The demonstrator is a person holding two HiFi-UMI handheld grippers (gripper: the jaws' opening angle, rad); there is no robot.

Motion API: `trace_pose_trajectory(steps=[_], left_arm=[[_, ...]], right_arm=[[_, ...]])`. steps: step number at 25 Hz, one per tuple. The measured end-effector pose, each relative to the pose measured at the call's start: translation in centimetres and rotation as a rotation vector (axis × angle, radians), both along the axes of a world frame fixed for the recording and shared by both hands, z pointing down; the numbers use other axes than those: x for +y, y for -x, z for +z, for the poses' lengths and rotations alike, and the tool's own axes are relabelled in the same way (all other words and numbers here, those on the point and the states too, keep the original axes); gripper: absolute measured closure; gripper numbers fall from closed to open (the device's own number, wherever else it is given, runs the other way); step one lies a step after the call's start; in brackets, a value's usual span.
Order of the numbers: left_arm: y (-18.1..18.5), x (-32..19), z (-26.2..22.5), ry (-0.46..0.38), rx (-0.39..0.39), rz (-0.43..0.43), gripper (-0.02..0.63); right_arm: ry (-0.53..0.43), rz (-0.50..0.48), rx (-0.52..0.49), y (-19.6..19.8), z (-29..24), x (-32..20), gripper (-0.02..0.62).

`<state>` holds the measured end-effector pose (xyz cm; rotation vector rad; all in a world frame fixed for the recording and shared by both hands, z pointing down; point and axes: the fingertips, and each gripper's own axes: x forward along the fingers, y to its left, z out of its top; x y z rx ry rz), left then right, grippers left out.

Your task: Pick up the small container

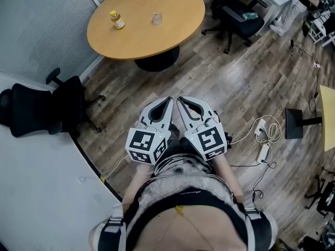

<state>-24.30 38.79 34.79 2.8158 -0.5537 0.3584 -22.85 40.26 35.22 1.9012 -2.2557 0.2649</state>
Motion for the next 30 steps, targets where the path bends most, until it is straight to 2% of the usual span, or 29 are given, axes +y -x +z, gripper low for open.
trace_pose_trajectory(steps=[11,17,30], left_arm=[[-2.0,-3.9,0.8,0.023,-0.011,0.004,0.588],[-4.2,-6.8,0.0,0.008,0.007,0.045,0.588],[-7.1,-11.9,0.6,0.042,0.023,0.114,0.588]], right_arm=[[0.011,0.032,0.005,-2.0,0.5,-2.7,0.571],[0.002,0.057,-0.001,-3.8,0.0,-5.6,0.571],[0.012,0.085,0.012,-6.1,0.1,-11.7,0.571]])
